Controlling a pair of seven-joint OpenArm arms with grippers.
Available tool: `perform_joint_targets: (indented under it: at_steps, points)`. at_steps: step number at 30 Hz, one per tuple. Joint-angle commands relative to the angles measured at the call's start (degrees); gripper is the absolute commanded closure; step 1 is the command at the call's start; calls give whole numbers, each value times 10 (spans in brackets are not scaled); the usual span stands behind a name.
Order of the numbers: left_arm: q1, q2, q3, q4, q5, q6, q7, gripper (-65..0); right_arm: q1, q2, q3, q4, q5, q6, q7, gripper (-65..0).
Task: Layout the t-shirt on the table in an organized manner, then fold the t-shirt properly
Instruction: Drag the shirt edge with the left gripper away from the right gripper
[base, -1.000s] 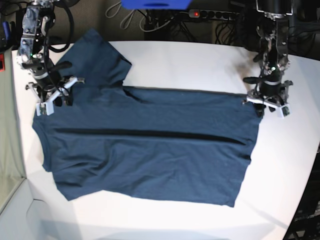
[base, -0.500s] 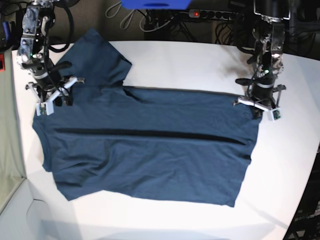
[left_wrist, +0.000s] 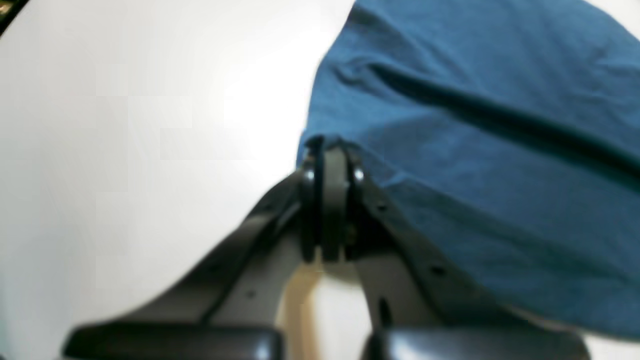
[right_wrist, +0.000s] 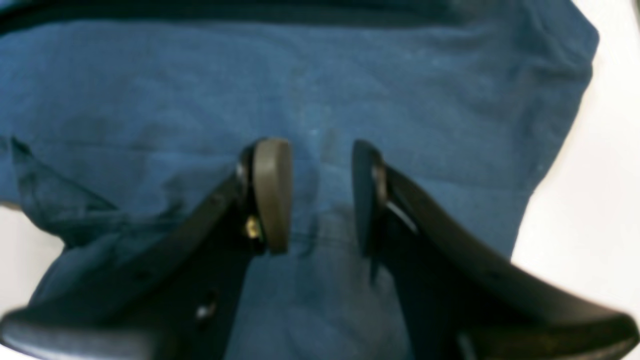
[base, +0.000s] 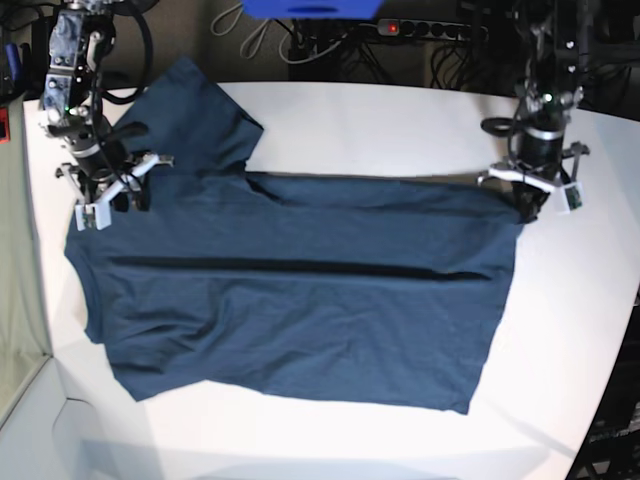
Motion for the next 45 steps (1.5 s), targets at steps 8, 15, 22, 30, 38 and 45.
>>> perform_joint_targets:
  at_steps: [8, 15, 22, 30, 38, 45]
  points:
    - [49, -10, -17, 14, 4, -1, -16, -1, 4, 6, 1, 0, 3, 1, 12, -189]
    - [44, -18, -15, -48, 4, -1, -16, -1, 3, -8, -1, -25, 3, 1, 11, -191]
    - [43, -18, -12, -48, 4, -1, -16, -1, -38, -9, -7, 3, 3, 1, 11, -194]
    - [31, -17, -11, -46, 4, -1, -11, -1, -58, -7, -18, 6, 3, 1, 11, -233]
    - [36, -18, -10, -45, 4, -1, -11, -1, -65, -9, -18, 6, 3, 1, 17, -240]
    - [48, -18, -10, -43, 4, -2, -15, -1, -43, -9, -20, -11, 3, 1, 12, -240]
